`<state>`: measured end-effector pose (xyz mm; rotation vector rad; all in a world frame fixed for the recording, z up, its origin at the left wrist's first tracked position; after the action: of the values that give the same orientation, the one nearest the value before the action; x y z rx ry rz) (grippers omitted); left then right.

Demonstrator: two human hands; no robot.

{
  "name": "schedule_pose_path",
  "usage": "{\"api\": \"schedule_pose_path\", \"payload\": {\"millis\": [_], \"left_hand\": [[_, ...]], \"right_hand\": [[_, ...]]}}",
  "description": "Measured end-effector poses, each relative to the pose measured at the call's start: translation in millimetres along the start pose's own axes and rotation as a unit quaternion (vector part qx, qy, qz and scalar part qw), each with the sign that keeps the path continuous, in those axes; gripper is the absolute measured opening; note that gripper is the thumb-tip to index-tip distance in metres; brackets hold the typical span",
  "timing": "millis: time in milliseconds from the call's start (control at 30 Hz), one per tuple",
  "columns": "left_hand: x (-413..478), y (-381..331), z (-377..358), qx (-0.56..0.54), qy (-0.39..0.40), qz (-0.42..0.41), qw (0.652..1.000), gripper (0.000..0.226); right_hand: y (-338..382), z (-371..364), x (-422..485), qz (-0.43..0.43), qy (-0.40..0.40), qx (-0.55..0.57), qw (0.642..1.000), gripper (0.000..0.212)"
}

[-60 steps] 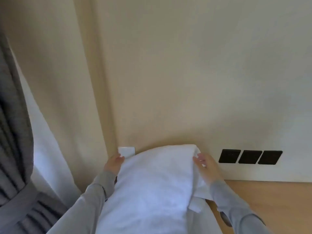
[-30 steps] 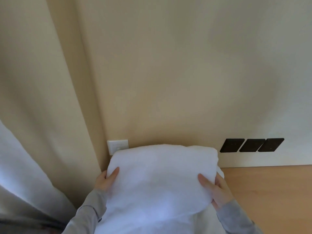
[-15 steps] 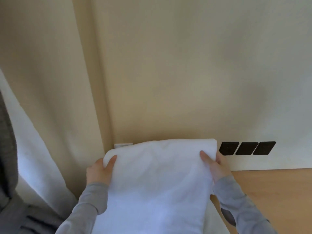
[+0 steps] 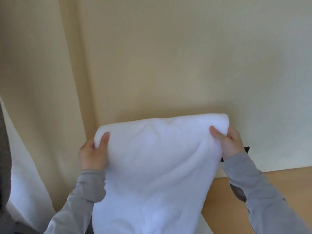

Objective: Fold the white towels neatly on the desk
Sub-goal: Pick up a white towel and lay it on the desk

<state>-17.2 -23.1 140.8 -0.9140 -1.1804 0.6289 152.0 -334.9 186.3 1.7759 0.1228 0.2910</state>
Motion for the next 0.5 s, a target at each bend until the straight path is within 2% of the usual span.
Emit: {"api": "schedule_pose_path", "payload": {"millis": [200, 500], "left_hand": [[-11, -56, -35, -0.098, -0.008, -0.032, 0.995, 0.040], [-83, -150, -117, -0.162, 0.013, -0.104, 0.981, 0.050]], "right_hand": [[45, 46, -6, 0.062, -0.032, 0.000, 0.998, 0.009], [100, 177, -26, 0.120, -0.090, 0.017, 0.989, 0.010]]}}
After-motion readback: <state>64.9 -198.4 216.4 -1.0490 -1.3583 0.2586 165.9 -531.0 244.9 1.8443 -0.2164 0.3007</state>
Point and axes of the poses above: each hand's wrist, its own x-axis towards the middle knuckle, its own z-axis out of the back of the hand, y = z × x, the point moved 3 cm from there along x, towards the middle knuckle, and after that the axes turned 9 degrees about -z, right-handed, at the moved point
